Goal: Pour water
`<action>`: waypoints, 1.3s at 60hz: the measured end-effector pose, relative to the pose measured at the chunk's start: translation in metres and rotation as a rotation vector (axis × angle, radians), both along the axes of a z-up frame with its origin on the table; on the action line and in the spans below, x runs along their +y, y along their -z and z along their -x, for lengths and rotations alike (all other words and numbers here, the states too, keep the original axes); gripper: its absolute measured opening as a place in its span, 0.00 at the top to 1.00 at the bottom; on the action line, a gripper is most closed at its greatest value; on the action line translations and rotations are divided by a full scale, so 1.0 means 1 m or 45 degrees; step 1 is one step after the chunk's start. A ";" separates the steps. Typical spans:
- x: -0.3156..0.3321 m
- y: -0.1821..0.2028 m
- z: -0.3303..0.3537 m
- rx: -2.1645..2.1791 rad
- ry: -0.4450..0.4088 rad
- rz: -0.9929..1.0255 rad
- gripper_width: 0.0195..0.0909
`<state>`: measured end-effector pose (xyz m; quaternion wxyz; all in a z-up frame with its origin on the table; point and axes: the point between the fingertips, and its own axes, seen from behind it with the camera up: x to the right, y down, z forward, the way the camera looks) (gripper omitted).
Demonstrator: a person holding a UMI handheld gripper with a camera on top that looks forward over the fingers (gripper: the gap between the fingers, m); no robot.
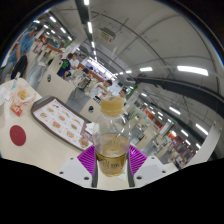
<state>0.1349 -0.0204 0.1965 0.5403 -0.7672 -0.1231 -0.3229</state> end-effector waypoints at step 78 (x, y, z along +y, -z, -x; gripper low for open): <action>0.044 0.055 0.302 0.590 -0.443 0.179 0.70</action>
